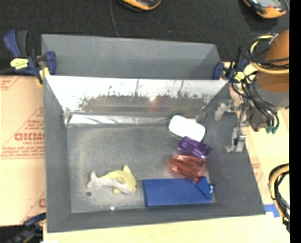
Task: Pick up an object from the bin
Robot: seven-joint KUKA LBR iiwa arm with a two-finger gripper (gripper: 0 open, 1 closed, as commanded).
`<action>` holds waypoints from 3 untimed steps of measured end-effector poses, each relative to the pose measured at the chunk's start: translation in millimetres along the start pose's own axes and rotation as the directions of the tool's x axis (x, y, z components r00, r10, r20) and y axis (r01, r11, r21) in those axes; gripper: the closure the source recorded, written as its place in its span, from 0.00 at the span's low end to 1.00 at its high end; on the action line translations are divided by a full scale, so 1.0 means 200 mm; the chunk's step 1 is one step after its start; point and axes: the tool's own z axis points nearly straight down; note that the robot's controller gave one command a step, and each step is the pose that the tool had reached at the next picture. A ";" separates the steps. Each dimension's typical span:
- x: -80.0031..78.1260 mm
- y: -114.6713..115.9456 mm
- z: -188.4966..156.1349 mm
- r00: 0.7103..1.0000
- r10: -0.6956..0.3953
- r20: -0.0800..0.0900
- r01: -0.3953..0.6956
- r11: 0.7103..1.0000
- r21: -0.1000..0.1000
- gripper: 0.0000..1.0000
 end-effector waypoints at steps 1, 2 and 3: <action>-0.01 0.00 -0.03 1.000 -0.004 0.008 0.004 1.000 0.002 0.00; 0.16 0.21 0.48 1.000 -0.028 0.010 0.028 1.000 0.003 0.00; 0.20 0.24 0.54 0.995 0.099 0.016 -0.099 0.995 0.000 0.00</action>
Offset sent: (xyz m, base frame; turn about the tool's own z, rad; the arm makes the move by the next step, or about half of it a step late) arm -0.0534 0.0699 -0.1574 -0.0438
